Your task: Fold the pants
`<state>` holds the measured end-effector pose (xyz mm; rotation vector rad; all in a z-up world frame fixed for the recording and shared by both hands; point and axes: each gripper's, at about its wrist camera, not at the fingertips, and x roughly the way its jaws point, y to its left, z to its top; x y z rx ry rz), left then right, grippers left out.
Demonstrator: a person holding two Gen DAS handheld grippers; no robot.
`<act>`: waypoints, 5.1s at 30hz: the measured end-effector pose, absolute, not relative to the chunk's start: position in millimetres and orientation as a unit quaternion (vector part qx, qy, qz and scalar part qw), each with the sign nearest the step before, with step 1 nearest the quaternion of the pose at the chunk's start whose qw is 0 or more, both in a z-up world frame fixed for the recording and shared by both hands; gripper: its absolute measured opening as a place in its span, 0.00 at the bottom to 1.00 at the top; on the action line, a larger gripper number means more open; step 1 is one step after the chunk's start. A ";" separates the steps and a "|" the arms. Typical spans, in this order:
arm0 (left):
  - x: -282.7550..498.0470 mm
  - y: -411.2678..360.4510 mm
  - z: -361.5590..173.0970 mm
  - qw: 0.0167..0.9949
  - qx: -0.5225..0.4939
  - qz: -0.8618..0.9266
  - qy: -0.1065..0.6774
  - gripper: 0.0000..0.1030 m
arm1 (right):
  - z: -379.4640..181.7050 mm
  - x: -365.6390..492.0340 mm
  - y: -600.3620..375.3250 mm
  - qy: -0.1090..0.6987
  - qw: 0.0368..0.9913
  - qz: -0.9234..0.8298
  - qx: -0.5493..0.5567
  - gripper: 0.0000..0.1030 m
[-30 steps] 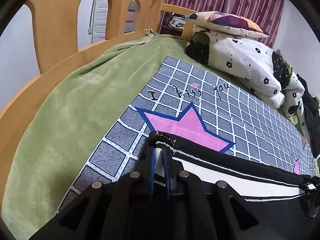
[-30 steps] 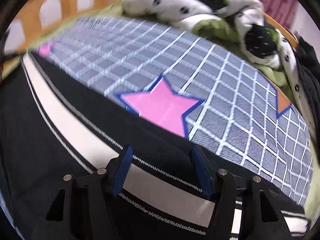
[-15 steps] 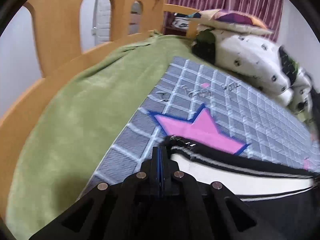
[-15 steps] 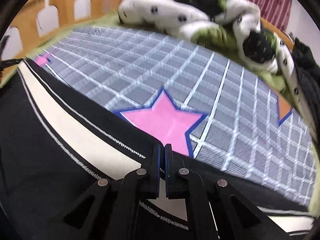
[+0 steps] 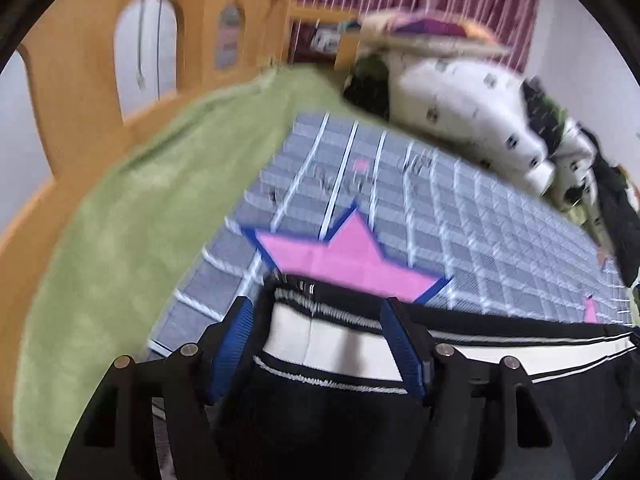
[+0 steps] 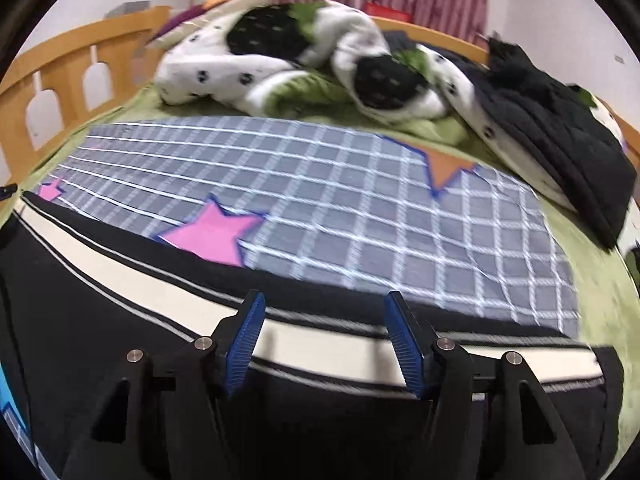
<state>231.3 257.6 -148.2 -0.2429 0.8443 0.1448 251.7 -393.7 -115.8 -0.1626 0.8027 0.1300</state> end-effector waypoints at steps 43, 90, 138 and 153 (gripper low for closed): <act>40.7 183.0 3.1 0.926 -0.131 0.012 0.353 0.64 | 24.9 70.0 -389.1 0.318 0.946 -0.021 0.068 0.64; 99.5 36.7 -32.2 0.963 0.025 0.079 0.258 0.09 | -95.7 41.1 -347.3 0.329 0.942 0.043 0.043 0.51; 34.0 -3.5 -148.3 0.914 -0.014 -0.089 0.396 0.58 | -154.5 93.3 -347.4 0.436 0.883 0.100 0.142 0.16; 66.8 -8.3 -150.0 0.902 -0.074 -0.088 0.417 0.59 | -145.8 69.8 -345.9 0.408 0.901 0.104 0.109 0.27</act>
